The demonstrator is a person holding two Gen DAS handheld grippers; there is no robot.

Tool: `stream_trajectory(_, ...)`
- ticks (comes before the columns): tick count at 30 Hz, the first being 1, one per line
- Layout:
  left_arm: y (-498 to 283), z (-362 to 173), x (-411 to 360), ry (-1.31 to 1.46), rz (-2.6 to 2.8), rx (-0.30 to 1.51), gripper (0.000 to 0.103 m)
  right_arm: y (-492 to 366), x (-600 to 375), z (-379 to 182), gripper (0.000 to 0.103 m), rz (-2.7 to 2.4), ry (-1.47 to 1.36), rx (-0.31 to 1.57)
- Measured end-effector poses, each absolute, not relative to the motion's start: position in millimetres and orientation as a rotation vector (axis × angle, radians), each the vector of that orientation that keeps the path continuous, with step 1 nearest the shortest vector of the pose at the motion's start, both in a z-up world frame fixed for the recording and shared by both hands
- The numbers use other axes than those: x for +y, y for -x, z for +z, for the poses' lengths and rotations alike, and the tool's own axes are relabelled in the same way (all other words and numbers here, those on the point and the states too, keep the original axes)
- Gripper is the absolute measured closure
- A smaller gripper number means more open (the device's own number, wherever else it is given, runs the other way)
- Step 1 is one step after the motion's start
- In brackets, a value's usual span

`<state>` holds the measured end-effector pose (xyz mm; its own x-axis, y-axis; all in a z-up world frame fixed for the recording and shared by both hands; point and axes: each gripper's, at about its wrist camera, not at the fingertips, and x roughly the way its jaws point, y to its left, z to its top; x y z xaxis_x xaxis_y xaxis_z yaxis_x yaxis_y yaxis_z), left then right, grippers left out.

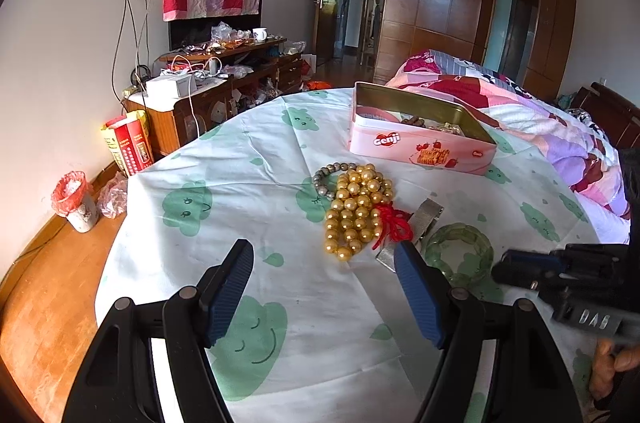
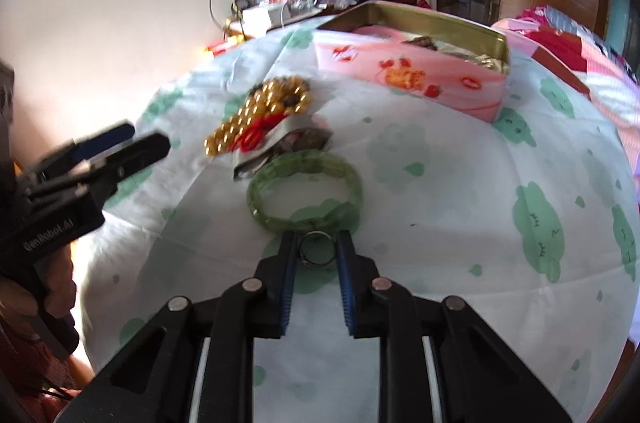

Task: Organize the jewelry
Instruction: 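Grasp the silver ring with the right tool while the left tool grasps the jade bangle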

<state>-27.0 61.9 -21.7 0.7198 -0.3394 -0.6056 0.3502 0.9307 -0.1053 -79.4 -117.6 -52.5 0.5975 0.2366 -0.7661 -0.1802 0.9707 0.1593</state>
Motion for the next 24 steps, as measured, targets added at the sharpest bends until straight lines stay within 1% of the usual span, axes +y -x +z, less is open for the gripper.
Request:
stream_trajectory(6, 21.8, -21.4, 44.1, 0.057, -0.502, 0.731, 0.03, 79.3, -158.1, -22.6, 0.08, 0.185, -0.208, 0.737)
stream_trajectory(9, 22.8, -22.5, 21.3, 0.031, -0.536, 0.753, 0.03, 75.2, -172.1, -17.3, 0.08, 0.105, -0.242, 0.674)
stream_trajectory(10, 22.3, -23.5, 14.7, 0.028, -0.55, 0.766, 0.031, 74.0, -174.4, -18.2, 0.08, 0.082, -0.24, 0.664)
stream_trajectory(11, 21.7, -24.9, 7.8, 0.023, -0.563, 0.78, 0.033, 73.3, -174.4, -20.8, 0.08, 0.065, -0.235, 0.661)
stream_trajectory(13, 18.5, -30.1, -6.7, -0.011, -0.562, 0.819, 0.053, 68.9, -175.9, -23.9, 0.08, 0.06, -0.24, 0.673)
stream_trajectory(14, 14.9, -35.5, -14.4, -0.024, -0.553, 0.856, 0.058, 69.8, -176.6, -22.1, 0.08, 0.062, -0.247, 0.657)
stream_trajectory(15, 13.2, -38.7, -18.1, -0.024, -0.549, 0.879, 0.066, 70.5, -176.8, -20.9, 0.08, 0.064, -0.247, 0.645)
stream_trajectory(18, 11.8, -43.1, -28.3, -0.047, -0.548, 0.918, 0.072, 68.4, -173.7, -22.1, 0.08, 0.073, -0.233, 0.645)
stream_trajectory(20, 13.6, -44.7, -33.9, -0.092, -0.526, 0.913, 0.075, 68.4, -173.1, -23.1, 0.08, 0.08, -0.228, 0.645)
stream_trajectory(21, 16.3, -44.9, -36.1, -0.127, -0.514, 0.899, 0.08, 69.1, -174.0, -23.5, 0.08, 0.082, -0.23, 0.646)
stream_trajectory(22, 17.5, -44.9, -36.8, -0.14, -0.507, 0.897, 0.089, 68.5, -174.6, -24.2, 0.08, 0.083, -0.234, 0.649)
stream_trajectory(23, 17.9, -44.8, -35.6, -0.14, -0.508, 0.897, 0.094, 69.2, -176.0, -24.7, 0.08, 0.085, -0.239, 0.651)
stream_trajectory(24, 16.6, -45.0, -33.8, -0.133, -0.514, 0.9, 0.096, 69.2, -177.2, -25.3, 0.08, 0.086, -0.248, 0.653)
